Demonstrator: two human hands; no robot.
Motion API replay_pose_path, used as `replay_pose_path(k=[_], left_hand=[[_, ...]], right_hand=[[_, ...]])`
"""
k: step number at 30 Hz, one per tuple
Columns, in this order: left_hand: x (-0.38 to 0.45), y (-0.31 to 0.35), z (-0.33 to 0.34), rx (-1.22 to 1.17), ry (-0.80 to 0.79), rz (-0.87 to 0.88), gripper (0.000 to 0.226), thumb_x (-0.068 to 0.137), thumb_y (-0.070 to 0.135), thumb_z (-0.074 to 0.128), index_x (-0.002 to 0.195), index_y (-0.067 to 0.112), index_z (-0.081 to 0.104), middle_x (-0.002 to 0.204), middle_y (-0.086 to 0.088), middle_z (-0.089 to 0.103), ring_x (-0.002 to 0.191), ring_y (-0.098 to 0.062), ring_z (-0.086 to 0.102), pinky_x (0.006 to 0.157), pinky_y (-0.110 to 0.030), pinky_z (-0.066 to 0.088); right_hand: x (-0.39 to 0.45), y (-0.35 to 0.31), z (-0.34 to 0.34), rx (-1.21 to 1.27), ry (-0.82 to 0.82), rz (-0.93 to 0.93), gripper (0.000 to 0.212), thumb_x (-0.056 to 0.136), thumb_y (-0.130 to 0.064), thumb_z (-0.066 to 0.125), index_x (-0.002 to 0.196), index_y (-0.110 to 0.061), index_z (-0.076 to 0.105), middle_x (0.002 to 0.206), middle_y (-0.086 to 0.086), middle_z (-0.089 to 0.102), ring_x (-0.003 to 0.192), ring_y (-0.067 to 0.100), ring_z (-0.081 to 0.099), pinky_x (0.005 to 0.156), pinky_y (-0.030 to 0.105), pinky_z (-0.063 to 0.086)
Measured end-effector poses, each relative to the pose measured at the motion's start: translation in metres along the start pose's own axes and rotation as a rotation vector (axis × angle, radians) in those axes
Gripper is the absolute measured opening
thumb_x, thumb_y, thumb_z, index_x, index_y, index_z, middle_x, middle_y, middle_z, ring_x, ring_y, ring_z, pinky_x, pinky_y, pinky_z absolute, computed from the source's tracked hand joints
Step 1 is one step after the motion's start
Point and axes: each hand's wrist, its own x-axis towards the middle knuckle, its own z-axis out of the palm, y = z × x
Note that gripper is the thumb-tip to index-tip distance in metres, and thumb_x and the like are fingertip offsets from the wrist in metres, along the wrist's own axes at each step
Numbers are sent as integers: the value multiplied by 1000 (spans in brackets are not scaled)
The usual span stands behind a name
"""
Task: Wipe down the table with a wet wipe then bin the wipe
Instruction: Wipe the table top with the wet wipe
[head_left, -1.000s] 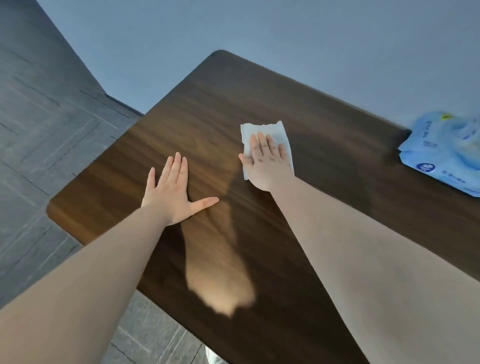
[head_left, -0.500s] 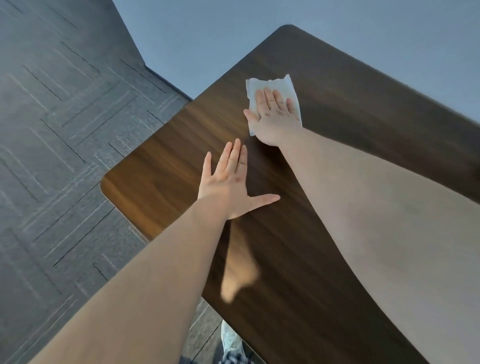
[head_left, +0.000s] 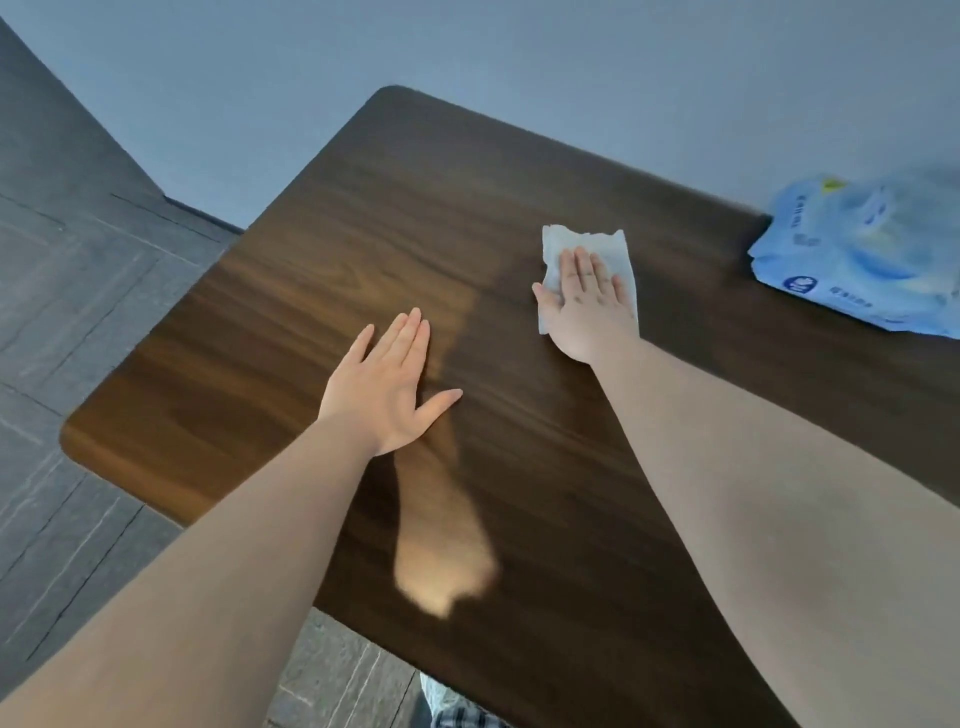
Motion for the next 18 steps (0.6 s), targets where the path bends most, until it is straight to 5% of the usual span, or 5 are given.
replay_pose_path(k=[11, 18], left_hand=[[58, 224, -34, 1, -67, 343, 90, 85, 74, 10, 151, 15, -6, 160, 0, -11, 146, -11, -12, 119, -36, -1], [63, 377, -36, 121, -104, 559, 92, 83, 76, 11, 150, 18, -12, 159, 1, -15, 145, -13, -12, 119, -37, -1]], right_hand=[[-140, 306, -22, 60, 62, 517, 65, 97, -54, 8, 149, -19, -7, 160, 1, -11, 146, 17, -9, 119, 40, -4], [-232, 438, -18, 153, 131, 756, 65, 96, -53, 11, 150, -19, -3, 160, -1, -7, 146, 13, -8, 118, 37, -5]])
